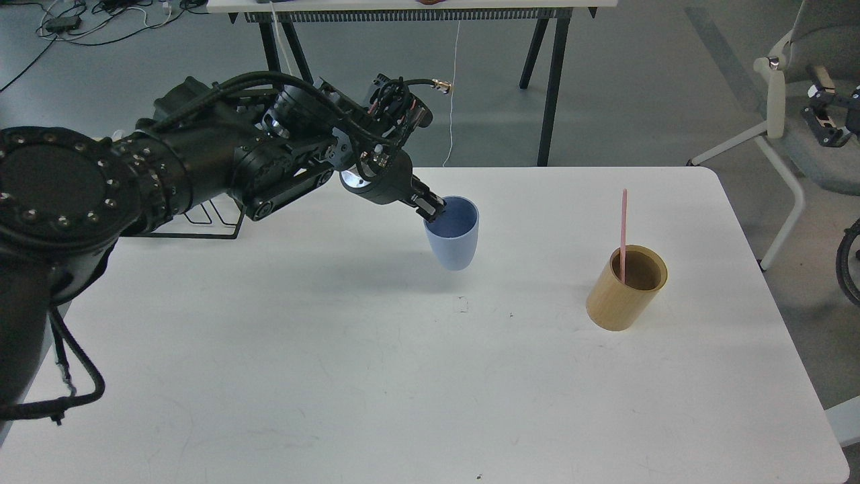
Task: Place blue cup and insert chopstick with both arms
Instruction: 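Lift the blue cup with the left gripper and set it at table center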
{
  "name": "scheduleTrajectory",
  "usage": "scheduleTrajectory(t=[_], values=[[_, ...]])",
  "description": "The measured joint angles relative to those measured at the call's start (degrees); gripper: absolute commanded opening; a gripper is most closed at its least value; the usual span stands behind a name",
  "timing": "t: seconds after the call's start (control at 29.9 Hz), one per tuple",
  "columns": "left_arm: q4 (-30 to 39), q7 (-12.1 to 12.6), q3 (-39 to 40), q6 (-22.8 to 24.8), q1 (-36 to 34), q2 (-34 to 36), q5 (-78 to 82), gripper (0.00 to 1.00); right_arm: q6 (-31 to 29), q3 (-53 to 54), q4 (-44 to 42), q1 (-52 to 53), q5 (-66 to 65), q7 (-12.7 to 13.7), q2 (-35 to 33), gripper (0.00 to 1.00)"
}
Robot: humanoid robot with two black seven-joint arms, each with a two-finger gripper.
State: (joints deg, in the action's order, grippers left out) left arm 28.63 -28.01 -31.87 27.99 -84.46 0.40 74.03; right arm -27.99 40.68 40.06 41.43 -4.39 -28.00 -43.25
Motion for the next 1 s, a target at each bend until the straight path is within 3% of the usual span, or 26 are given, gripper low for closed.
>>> scheduleTrajectory(t=[0.27,0.8,1.0], values=[[-8.51,0.01,-4.84,0.00,5.30,-0.41,1.05,0.00,0.00,-0.08,-0.17,-0.01,-0.01,0.00,0.00,0.94],[-8.19,0.01,-1.40,0.01,8.97,-0.41,0.14,0.00,0.00,-0.52,-0.11,-0.01,-0.10,0.00,0.02,0.94],[-7.98,0.01,0.85,0.02,10.27,-0.41,0.26,0.08,0.00,-0.68,-0.07,-0.03,-0.10,0.00,0.10,0.94]])
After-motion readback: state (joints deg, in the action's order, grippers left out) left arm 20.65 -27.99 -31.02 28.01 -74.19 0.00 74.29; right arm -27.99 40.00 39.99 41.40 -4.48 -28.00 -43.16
